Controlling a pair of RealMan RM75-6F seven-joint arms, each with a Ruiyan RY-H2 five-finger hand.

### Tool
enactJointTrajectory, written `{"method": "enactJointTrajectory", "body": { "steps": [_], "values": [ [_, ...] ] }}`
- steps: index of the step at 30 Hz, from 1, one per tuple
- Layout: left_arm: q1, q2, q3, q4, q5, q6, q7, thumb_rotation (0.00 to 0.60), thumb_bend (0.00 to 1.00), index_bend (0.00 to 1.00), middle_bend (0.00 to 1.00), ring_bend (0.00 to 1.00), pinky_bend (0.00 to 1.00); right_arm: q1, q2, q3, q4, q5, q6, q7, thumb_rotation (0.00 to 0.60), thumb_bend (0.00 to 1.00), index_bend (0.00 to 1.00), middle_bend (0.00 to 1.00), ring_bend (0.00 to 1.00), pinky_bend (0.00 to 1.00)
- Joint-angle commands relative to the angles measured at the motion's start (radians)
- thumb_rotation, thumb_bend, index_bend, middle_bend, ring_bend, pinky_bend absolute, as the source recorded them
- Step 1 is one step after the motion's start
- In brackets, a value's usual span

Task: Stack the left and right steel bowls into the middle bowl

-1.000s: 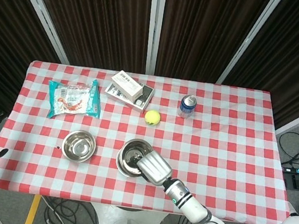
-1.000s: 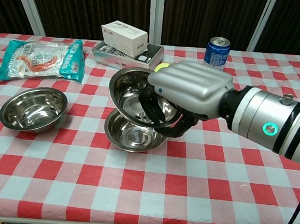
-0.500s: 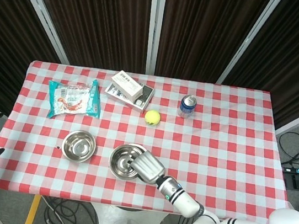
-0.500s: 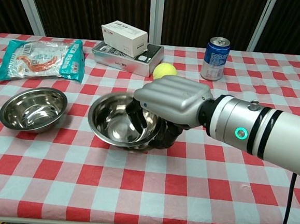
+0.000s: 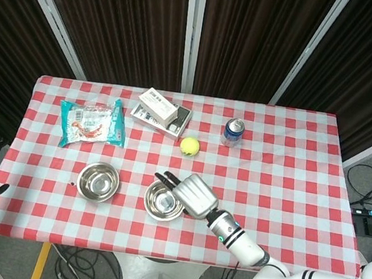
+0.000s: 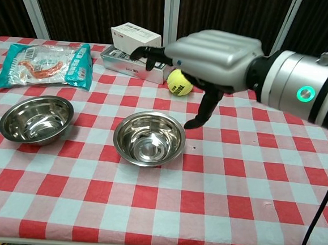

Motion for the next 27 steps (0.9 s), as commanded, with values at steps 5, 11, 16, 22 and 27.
{"method": "enactJointTrajectory", "body": {
  "steps": [5, 11, 16, 22, 27],
  "values": [
    [-0.006, 0.007, 0.000, -0.020, 0.008, -0.001, 0.017, 0.600, 0.04, 0.16, 0.21, 0.16, 0.29, -0.126, 0.232, 0.017, -0.160, -0.055, 0.218, -0.010, 0.600, 0.00, 0.15, 0.22, 0.65, 0.72],
    [-0.021, 0.016, -0.001, -0.061, 0.022, -0.007, 0.054, 0.600, 0.04, 0.16, 0.21, 0.16, 0.29, -0.310, 0.396, -0.018, -0.223, -0.086, 0.452, 0.021, 0.600, 0.00, 0.18, 0.22, 0.32, 0.33],
    [-0.037, 0.029, 0.010, -0.130, 0.044, -0.029, 0.094, 0.600, 0.04, 0.16, 0.21, 0.16, 0.31, -0.446, 0.495, -0.066, -0.225, -0.094, 0.562, 0.148, 0.600, 0.00, 0.10, 0.17, 0.01, 0.00],
    [-0.059, 0.036, 0.041, -0.224, 0.077, -0.075, 0.171, 0.600, 0.04, 0.16, 0.22, 0.16, 0.31, -0.533, 0.547, -0.101, -0.193, -0.081, 0.595, 0.243, 0.600, 0.00, 0.04, 0.13, 0.00, 0.00],
    [-0.082, 0.016, 0.069, -0.293, 0.130, -0.108, 0.240, 0.600, 0.04, 0.16, 0.23, 0.22, 0.42, -0.554, 0.580, -0.094, -0.169, -0.095, 0.591, 0.312, 0.600, 0.00, 0.03, 0.12, 0.00, 0.00]
  ]
}}
